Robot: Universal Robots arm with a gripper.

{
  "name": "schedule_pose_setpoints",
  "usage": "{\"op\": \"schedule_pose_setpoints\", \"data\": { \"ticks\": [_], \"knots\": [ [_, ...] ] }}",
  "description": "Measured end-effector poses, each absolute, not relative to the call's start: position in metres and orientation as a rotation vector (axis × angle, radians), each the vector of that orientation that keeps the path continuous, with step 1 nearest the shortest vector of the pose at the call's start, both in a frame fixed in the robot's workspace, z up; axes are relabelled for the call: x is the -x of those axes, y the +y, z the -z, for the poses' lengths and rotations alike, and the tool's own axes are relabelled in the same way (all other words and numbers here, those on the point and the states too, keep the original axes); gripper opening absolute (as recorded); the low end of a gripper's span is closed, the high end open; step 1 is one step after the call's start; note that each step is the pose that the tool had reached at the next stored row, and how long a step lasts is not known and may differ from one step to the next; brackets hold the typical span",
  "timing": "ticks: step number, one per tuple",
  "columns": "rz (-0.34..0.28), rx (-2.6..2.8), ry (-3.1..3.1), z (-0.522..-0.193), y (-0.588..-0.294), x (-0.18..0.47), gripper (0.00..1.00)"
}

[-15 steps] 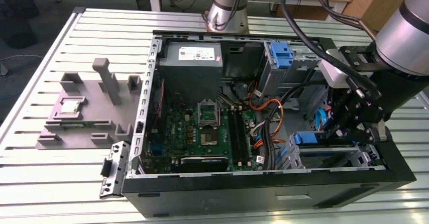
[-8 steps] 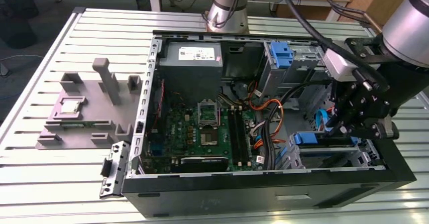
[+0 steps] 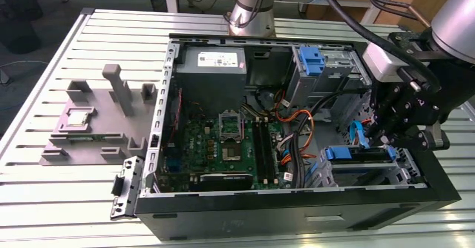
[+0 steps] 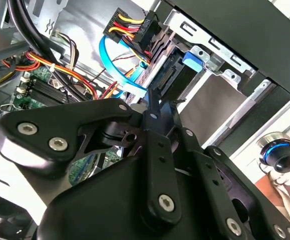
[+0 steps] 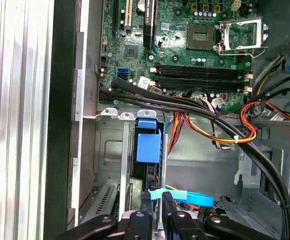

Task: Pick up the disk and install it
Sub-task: 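Insert the first disk wire, then insert the second disk wire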

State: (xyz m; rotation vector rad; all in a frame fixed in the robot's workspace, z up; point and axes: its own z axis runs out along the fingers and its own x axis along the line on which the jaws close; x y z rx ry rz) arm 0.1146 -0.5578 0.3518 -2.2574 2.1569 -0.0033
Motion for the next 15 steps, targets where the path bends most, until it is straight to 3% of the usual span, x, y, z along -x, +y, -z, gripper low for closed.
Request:
{"op": "schedule_pose_setpoints", "data": {
  "ticks": [15],
  "knots": [
    [0.003,2.257,2.157,-0.3524,-0.5578,-0.1146,0.23]
  ]
}}
